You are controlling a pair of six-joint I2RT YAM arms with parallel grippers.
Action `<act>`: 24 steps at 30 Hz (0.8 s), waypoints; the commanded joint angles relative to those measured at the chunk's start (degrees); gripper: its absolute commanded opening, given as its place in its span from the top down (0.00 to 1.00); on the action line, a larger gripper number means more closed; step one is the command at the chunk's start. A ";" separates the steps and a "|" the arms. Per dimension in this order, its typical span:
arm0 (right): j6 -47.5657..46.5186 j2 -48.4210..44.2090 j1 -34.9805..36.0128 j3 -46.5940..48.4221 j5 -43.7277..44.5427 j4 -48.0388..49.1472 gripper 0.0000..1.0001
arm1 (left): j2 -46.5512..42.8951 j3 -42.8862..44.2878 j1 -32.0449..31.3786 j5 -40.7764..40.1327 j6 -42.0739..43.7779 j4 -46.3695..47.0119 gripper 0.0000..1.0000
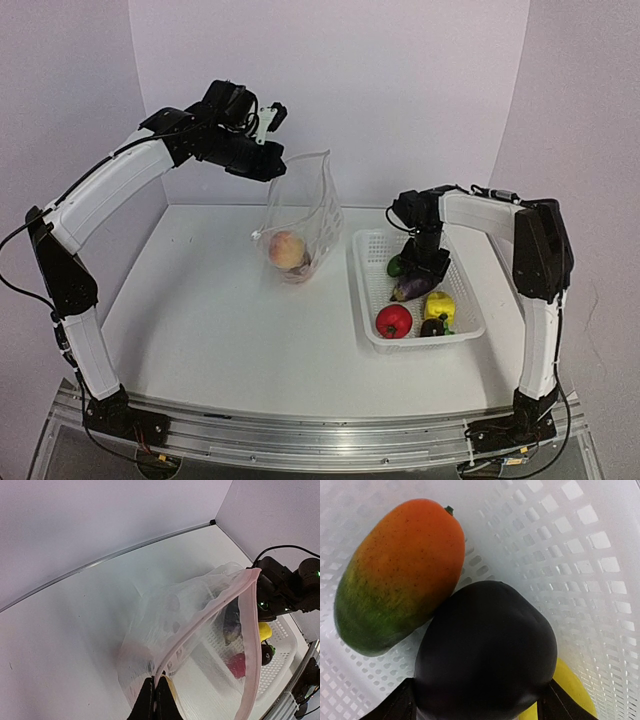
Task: Place the food in the zip-top bag and seal the zipper
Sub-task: Pick up the fake vegetable from the bin, then place the fake vegetable in the zipper food storage bag.
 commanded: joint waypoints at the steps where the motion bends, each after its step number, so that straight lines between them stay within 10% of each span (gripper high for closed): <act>1: -4.56 -10.70 1.86 3.67 1.31 1.53 0.74 | -2.56 0.14 0.04 0.35 0.59 2.37 1.00; 8: -14.94 -19.96 7.17 8.89 6.48 6.29 0.77 | -2.32 -0.22 0.04 0.55 0.66 2.60 1.00; 17: -42.66 -27.43 25.64 1.71 -1.12 59.22 0.91 | -1.99 0.25 0.03 1.08 0.55 2.56 1.00; 24: -56.46 -21.07 31.71 4.31 -9.90 72.26 1.00 | -2.15 1.29 0.00 1.34 0.41 2.15 1.00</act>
